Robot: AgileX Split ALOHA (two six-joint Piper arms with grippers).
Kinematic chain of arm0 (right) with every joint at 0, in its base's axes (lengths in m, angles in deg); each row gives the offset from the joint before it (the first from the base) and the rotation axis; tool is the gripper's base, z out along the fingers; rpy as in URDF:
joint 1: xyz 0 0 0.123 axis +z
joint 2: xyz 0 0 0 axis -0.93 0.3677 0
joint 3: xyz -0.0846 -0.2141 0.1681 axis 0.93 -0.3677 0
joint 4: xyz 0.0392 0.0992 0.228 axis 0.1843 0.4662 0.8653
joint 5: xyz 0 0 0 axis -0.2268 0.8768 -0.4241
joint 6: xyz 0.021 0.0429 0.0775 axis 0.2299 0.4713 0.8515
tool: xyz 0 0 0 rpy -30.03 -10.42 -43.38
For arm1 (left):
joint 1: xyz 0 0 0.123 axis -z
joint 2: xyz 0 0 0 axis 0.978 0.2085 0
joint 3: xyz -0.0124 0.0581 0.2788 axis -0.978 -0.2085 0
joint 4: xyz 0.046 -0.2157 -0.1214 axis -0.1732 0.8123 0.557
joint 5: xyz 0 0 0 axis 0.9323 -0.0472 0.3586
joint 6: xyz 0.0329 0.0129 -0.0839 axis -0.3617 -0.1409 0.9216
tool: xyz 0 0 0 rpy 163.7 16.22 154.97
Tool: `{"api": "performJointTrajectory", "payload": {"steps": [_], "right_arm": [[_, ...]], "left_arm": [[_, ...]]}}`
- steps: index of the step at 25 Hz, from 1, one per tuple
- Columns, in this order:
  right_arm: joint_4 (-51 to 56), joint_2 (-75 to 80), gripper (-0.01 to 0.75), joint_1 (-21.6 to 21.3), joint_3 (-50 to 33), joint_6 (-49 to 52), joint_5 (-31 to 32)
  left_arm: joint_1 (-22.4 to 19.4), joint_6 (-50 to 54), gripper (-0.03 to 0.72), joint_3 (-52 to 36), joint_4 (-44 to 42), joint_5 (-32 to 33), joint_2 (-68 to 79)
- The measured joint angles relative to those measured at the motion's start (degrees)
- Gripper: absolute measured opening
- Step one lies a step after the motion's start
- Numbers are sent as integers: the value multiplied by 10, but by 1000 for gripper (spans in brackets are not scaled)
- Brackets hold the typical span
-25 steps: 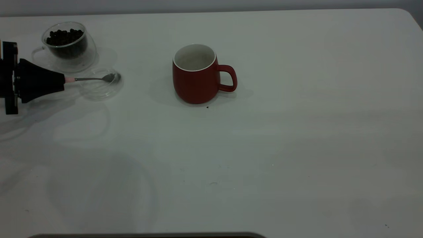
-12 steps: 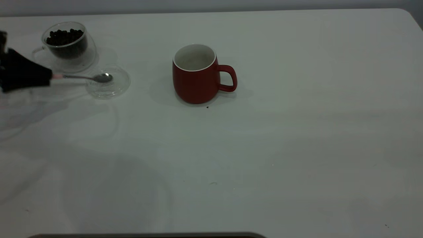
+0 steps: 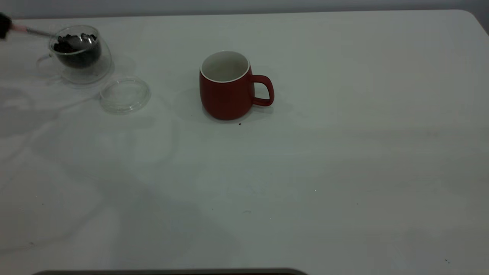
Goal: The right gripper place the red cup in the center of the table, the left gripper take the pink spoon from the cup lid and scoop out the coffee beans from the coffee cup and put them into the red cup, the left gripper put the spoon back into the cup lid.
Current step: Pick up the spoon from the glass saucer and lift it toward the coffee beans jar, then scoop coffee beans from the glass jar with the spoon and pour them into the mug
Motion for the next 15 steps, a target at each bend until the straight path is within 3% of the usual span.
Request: {"api": "performJointTrajectory", "payload": {"steps": [8, 15], "right_arm": [[0, 0, 591, 0, 0, 0, 0], [0, 0, 591, 0, 0, 0, 0]], "left_arm": [[0, 107, 114, 138, -85, 38, 27], [0, 84, 114, 147, -93, -15, 64]]}}
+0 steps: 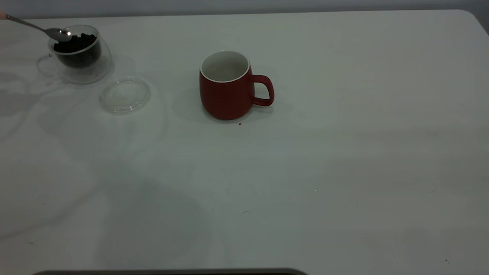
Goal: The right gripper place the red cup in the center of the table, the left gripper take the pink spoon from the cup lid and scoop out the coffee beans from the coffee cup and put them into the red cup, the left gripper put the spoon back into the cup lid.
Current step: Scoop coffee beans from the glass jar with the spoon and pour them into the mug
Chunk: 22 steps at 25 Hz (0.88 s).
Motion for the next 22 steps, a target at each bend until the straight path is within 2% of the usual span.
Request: {"api": "performJointTrajectory", "payload": {"steps": [6, 12, 22], "right_arm": [[0, 0, 591, 0, 0, 0, 0], [0, 0, 591, 0, 0, 0, 0], [0, 0, 591, 0, 0, 0, 0]], "left_arm": [[0, -34, 114, 4, 14, -53, 18], [0, -95, 114, 6, 83, -72, 62], [-1, -103, 114, 6, 135, -55, 110]]}}
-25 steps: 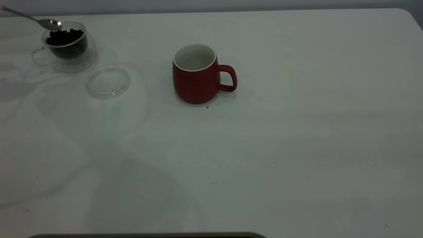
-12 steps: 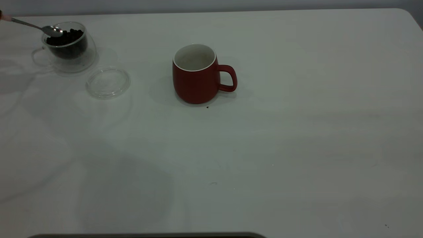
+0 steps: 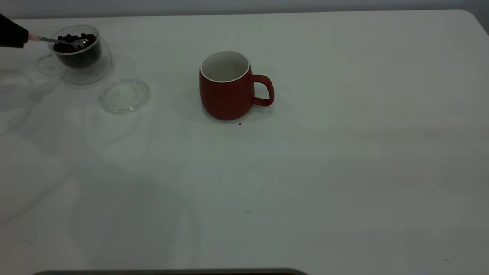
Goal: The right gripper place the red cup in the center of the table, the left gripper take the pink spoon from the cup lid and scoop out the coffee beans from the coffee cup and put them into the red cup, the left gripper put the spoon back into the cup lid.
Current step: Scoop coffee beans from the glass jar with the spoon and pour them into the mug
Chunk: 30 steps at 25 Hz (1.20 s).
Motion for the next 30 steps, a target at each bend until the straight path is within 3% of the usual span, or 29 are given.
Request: {"api": "performJointTrajectory", "payload": {"steps": [19, 30], "right_arm": [[0, 0, 591, 0, 0, 0, 0], [0, 0, 591, 0, 0, 0, 0]], "left_arm": [[-68, 23, 114, 0, 118, 118, 83], [-81, 16, 114, 0, 161, 124, 101]]}}
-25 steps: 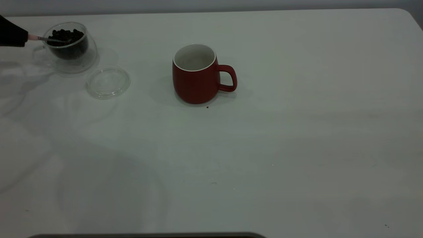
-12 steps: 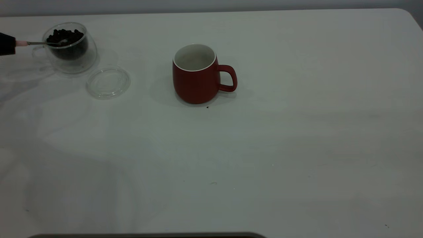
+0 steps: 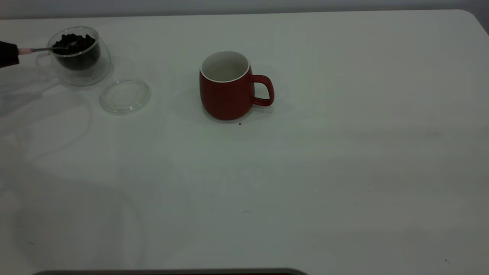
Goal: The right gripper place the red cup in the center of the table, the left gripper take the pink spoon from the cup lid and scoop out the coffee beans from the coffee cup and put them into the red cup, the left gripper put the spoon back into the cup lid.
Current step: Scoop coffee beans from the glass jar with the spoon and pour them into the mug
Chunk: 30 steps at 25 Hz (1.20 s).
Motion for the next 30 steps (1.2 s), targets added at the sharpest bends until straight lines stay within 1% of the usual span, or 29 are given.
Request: {"api": "performJointTrajectory", "payload": {"steps": [19, 30], "right_arm": [[0, 0, 591, 0, 0, 0, 0], [0, 0, 591, 0, 0, 0, 0]], "left_arm": [[0, 18, 114, 0, 1, -1, 0], [20, 48, 114, 0, -15, -1, -33]]}}
